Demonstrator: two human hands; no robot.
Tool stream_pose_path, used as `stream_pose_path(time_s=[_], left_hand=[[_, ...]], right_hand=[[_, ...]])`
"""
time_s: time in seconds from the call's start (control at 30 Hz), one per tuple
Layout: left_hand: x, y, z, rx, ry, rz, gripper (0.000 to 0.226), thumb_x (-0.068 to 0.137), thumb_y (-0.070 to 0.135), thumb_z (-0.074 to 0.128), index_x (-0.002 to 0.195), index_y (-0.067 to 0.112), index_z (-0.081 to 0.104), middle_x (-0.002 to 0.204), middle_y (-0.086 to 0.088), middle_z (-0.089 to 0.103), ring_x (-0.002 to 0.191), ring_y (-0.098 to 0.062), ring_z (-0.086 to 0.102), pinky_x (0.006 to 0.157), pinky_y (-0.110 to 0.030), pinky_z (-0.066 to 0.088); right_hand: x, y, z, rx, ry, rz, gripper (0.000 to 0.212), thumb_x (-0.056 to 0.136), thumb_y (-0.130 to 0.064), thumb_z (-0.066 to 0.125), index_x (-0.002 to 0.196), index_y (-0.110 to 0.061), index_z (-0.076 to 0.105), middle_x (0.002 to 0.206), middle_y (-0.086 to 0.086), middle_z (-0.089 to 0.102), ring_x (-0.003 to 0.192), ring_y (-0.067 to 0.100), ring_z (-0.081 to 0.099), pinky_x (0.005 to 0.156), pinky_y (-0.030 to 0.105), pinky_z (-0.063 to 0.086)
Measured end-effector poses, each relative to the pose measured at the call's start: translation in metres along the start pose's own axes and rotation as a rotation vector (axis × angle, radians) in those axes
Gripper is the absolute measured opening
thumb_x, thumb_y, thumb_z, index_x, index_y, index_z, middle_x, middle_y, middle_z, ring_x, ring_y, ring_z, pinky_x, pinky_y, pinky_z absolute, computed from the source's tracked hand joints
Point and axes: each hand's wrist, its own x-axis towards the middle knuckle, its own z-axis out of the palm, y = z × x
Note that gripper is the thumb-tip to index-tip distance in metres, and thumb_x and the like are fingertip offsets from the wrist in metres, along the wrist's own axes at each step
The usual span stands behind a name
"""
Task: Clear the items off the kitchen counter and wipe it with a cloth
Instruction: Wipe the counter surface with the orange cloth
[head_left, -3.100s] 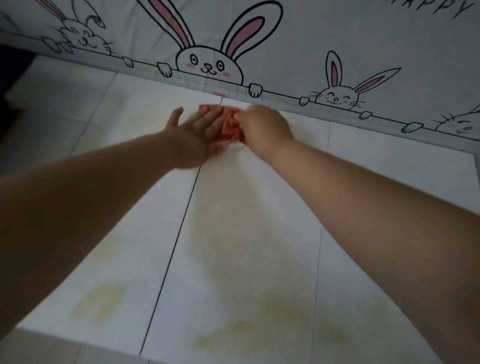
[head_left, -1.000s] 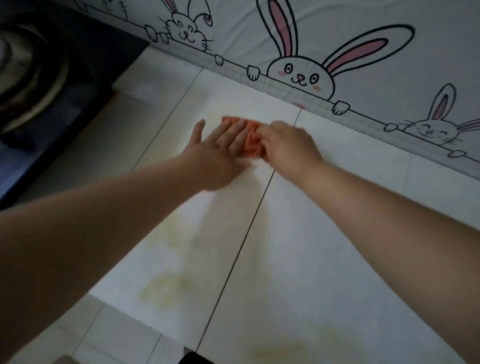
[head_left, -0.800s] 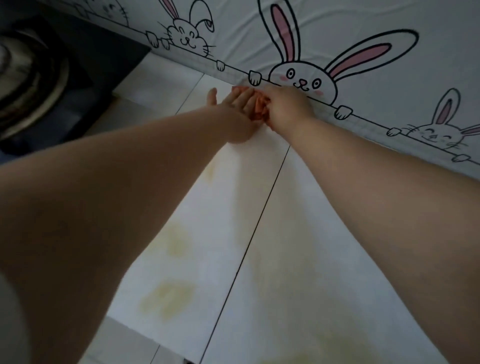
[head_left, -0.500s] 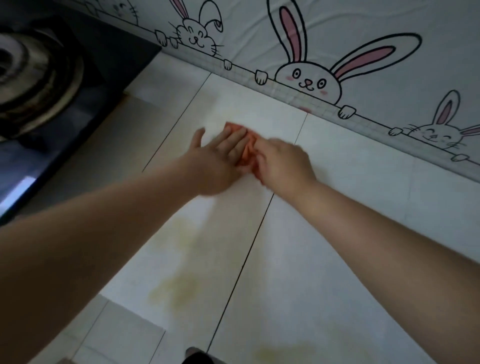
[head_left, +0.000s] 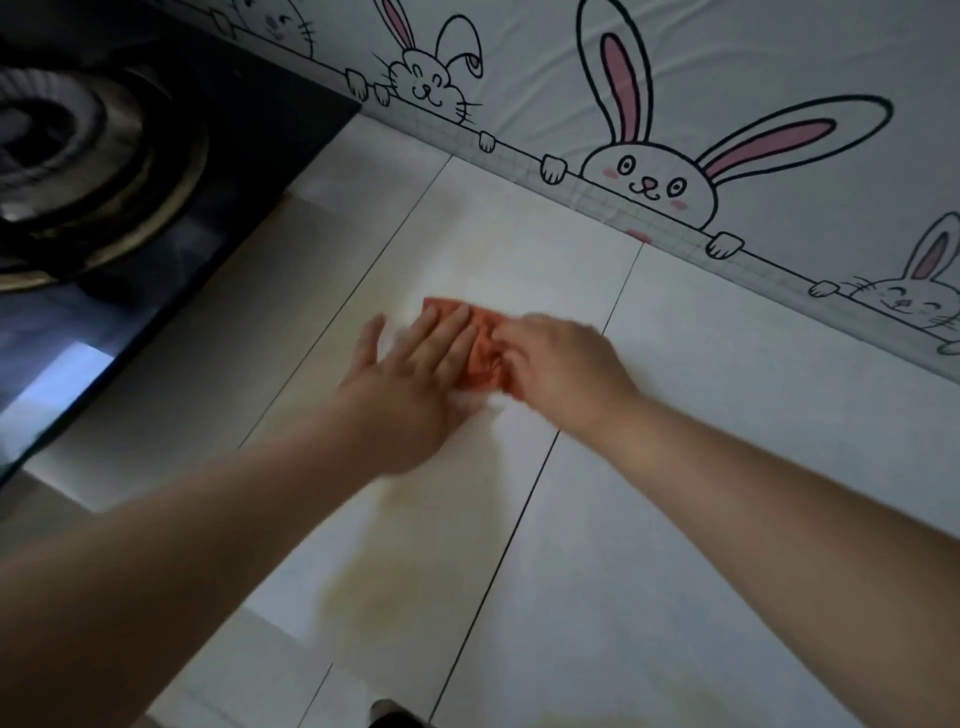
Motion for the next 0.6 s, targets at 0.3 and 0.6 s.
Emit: stream_pose_path(time_s=[0.3,0.6], left_hand=[[0.164,-0.032,-0.054,-0.031,-0.099,-0.133,0.066,0.095,0.056,0.011,0.150,0.025,-0.011,0.159,0.006,-0.016,0.145,-0.015,-0.015,0.112,-0.063,-0.005],[0.090,-0.023,-0.035,-0.082,-0.064,-0.093,0.065,0.094,0.056,0.006,0.150,0.025,-0.006,0.160,0.008,-0.011,0.146,-0.012,-0.011,0.113,-0.059,-0.002]], right_hand=[[0.151,0.057,-0.003,-0.023,0.178,0.286,0.023,0.088,-0.015,0.041,0.097,-0.014,0.062,0.101,0.013,0.066,0.089,0.032,0.059,0.067,0.027,0.033],[0.068,0.014,-0.002,-0.056,0.113,0.152,0.022,0.089,-0.022,0.047,0.106,-0.019,0.061,0.107,0.012,0.062,0.096,0.037,0.059,0.067,0.034,0.037]])
